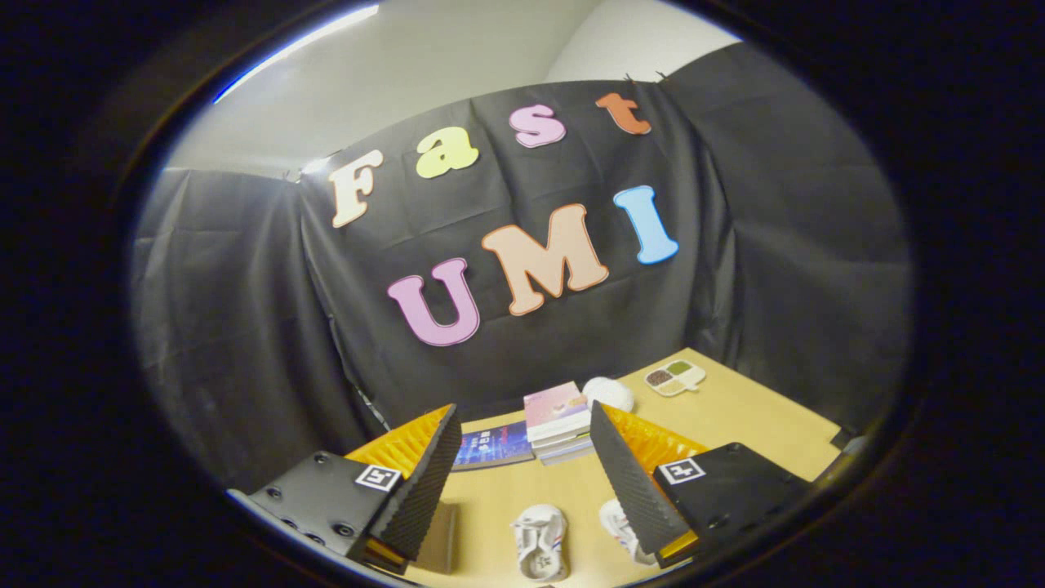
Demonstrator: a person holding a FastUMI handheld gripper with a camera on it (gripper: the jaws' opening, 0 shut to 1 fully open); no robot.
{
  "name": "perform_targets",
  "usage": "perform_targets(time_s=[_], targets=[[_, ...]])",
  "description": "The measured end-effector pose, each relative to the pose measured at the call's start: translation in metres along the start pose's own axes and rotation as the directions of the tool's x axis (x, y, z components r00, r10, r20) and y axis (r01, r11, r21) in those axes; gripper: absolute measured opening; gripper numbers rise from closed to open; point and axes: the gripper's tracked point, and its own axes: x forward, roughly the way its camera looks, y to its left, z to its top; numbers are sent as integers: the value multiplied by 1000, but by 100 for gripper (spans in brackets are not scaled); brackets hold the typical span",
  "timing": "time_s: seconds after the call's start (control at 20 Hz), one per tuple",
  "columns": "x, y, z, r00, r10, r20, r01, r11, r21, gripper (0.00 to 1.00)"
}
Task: Open the storage box then place both shoes into the box .Put the left shoe in first, then the right shoe, with the right side of both shoes facing outward in a uniform manner.
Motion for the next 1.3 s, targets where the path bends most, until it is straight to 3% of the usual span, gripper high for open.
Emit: perform_targets(time_s=[0.25,0.4,0.6,0.8,0.9,1.1,1.3], targets=[[-3,20,-50,996,31,-80,-19,988,151,99],[0,36,-91,982,87,-168,-39,963,268,99],[3,67,-156,922,235,-309,-43,853,520,99],[5,86,-221,852,346,-394,16,734,679,100],[7,94,-244,827,373,-421,49,697,715,100],[-1,114,-299,757,425,-497,114,662,741,100],[-8,135,-331,696,498,-516,176,579,796,99]])
